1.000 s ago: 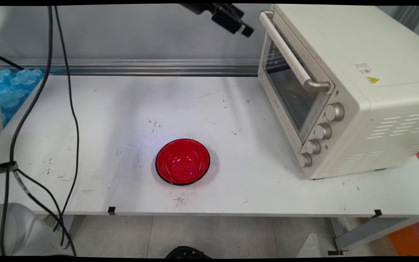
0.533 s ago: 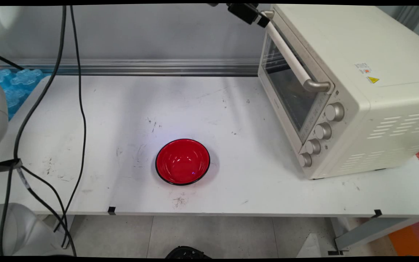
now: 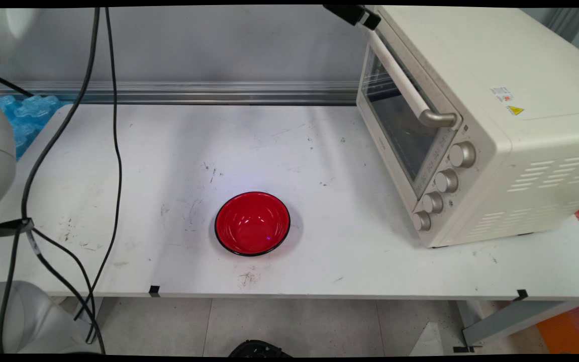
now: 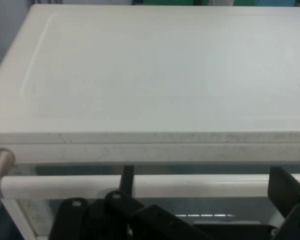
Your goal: Open the oven
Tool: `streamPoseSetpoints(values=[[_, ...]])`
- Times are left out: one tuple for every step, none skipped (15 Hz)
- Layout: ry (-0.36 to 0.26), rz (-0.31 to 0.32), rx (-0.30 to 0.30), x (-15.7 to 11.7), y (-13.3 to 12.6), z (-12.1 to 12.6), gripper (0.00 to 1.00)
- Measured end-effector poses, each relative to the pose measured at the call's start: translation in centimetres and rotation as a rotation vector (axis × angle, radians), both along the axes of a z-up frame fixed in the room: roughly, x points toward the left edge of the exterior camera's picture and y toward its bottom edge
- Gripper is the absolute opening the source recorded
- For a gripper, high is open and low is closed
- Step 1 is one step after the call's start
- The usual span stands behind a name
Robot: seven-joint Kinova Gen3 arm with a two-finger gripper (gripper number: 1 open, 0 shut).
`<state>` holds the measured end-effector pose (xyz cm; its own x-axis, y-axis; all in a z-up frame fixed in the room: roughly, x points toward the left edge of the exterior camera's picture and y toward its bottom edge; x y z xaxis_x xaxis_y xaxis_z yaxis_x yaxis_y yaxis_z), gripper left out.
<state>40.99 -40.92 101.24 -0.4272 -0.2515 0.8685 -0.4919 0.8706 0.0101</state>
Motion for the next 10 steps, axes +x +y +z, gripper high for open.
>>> streamPoseSetpoints(values=[[0.001, -0.001, 0.000, -0.05, -0.07, 0.02, 1.00], [0.003, -0.001, 0.000, -0.06, -0.11, 0.04, 1.00], [0.003, -0.001, 0.001, -0.07, -0.14, 0.03, 1.00], [0.003, -0.001, 0.001, -0.10, -0.19, 0.00, 1.00], [0.004, -0.001, 0.002, -0.10, -0.20, -0.02, 1.00], [0.003, -0.003, 0.004, -0.12, -0.18, -0.06, 1.00], [0.004, -0.004, 0.005, -0.16, -0.15, -0.09, 1.00], [0.005, -0.005, 0.007, -0.24, -0.11, -0.10, 1.00], [0.006, -0.007, 0.009, -0.33, -0.08, -0.11, 1.00], [0.006, -0.008, 0.010, -0.46, -0.03, -0.12, 1.00]])
